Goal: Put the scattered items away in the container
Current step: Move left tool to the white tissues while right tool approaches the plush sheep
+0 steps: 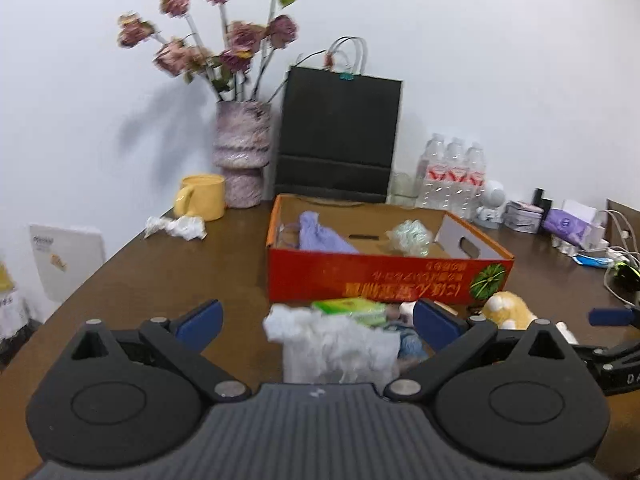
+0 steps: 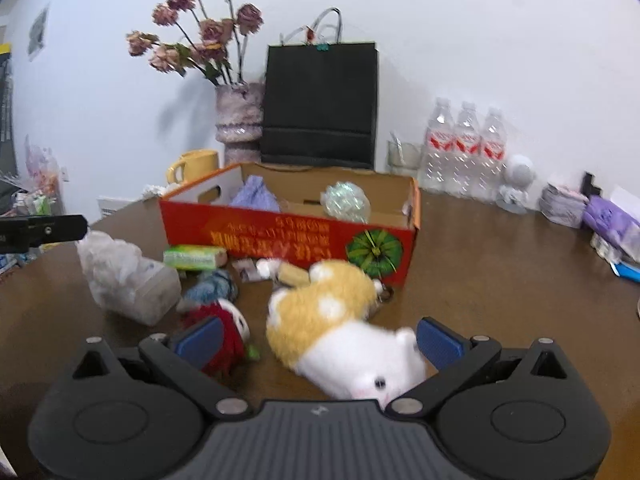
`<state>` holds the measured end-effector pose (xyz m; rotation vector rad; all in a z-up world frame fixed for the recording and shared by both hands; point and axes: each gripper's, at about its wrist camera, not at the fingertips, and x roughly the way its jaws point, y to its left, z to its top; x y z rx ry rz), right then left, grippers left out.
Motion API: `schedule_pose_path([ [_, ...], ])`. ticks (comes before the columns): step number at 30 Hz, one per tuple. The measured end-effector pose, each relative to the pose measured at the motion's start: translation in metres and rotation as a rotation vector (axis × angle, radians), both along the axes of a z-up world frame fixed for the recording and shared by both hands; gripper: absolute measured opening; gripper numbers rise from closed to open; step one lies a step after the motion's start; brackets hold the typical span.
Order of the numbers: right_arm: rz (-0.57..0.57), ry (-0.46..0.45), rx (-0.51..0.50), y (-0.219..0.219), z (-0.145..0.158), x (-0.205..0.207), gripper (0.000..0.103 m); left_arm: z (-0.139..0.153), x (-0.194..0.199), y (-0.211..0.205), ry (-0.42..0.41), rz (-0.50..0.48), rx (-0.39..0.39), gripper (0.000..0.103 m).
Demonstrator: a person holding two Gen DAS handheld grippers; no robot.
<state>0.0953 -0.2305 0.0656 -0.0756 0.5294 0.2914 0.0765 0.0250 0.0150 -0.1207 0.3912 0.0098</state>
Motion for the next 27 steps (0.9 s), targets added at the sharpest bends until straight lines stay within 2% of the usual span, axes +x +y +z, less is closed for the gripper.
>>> schedule_pose_path([
  [3,-0.025,0.030,0.034,-0.005,-0.006,0.000,0.103,-0.009,0.001,0.002,0.046,0.013,-0.039,0.103],
  [9,-0.025,0.020,0.010,-0.004,-0.006,0.000,0.103,-0.011,0.000,-0.001,0.048,0.012,-0.021,0.103],
  [14,-0.031,0.040,-0.004,-0.004,-0.010,0.006,0.103,-0.017,0.007,0.000,0.092,0.025,-0.027,0.103],
  [18,-0.023,0.031,-0.063,0.000,-0.010,0.013,0.103,-0.017,0.013,-0.004,0.101,0.019,-0.015,0.103],
  [23,0.015,0.043,-0.153,0.008,-0.011,0.029,0.103,-0.021,0.029,-0.010,0.151,0.009,0.023,0.103],
  [26,0.049,0.067,-0.184,0.011,-0.015,0.042,0.098,-0.022,0.038,-0.011,0.158,0.005,0.028,0.103],
  [27,0.059,0.078,-0.193,0.012,-0.016,0.047,0.093,-0.022,0.041,-0.012,0.158,0.004,0.032,0.102],
])
